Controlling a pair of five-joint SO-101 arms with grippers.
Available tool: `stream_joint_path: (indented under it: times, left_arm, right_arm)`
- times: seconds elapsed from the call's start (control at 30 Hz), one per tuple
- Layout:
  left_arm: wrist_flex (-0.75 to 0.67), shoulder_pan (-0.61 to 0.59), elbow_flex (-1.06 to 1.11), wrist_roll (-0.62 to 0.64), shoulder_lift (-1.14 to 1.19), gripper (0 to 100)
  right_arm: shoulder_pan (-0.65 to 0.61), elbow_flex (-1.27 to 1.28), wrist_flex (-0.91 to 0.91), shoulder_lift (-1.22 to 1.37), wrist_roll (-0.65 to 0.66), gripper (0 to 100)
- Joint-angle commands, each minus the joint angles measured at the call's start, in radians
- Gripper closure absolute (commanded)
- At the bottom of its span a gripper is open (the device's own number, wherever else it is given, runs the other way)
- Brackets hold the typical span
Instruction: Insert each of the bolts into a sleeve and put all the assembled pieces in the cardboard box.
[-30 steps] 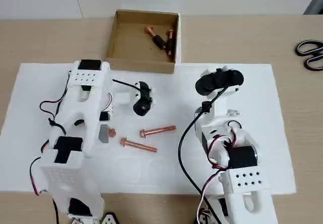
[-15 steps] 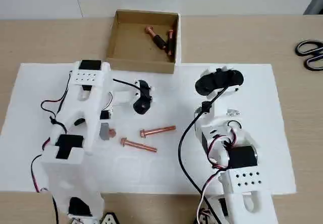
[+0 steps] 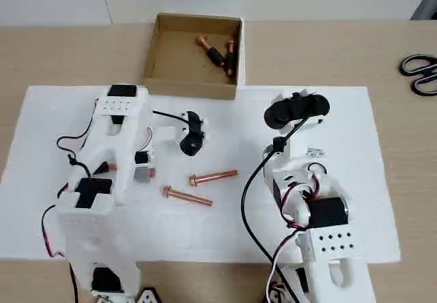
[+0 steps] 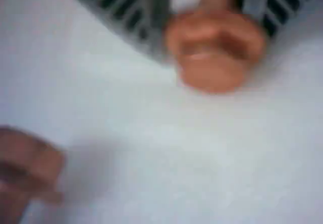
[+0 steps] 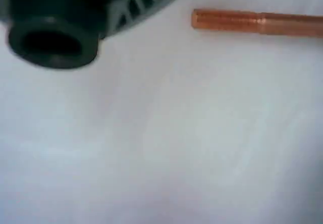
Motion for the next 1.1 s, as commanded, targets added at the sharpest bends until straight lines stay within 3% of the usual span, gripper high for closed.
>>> stream_joint_path:
  times: [0.0, 0.23, 0.5, 0.73, 0.87, 1.07]
  left_arm:
    - [-0.017, -0.049, -0.022, -0.405, -0.006, 99]
    - [0.114, 0.026, -0.150, -0.296, -0.069, 99]
    - [0.114, 0.175, -0.257, -0.086, -0.098, 99]
    - [0.115, 0.233, -0.458, 0.324, -0.101, 99]
    - [0.117, 0.161, -0.618, 0.601, -0.101, 99]
    - [0.117, 0.068, -0.789, 0.887, -0.101, 99]
  right_arm:
    - [0.013, -0.009, -0.015, -0.027, -0.003, 99.4]
    - [0.013, -0.009, -0.016, -0.027, -0.003, 99.4]
    - [0.012, -0.009, -0.018, -0.027, -0.003, 99.4]
    - [-0.068, -0.009, -0.015, -0.027, -0.003, 99.4]
    - [-0.160, -0.006, -0.021, -0.027, -0.003, 99.1]
    - [-0.188, 0.008, -0.117, -0.027, -0.003, 99.3]
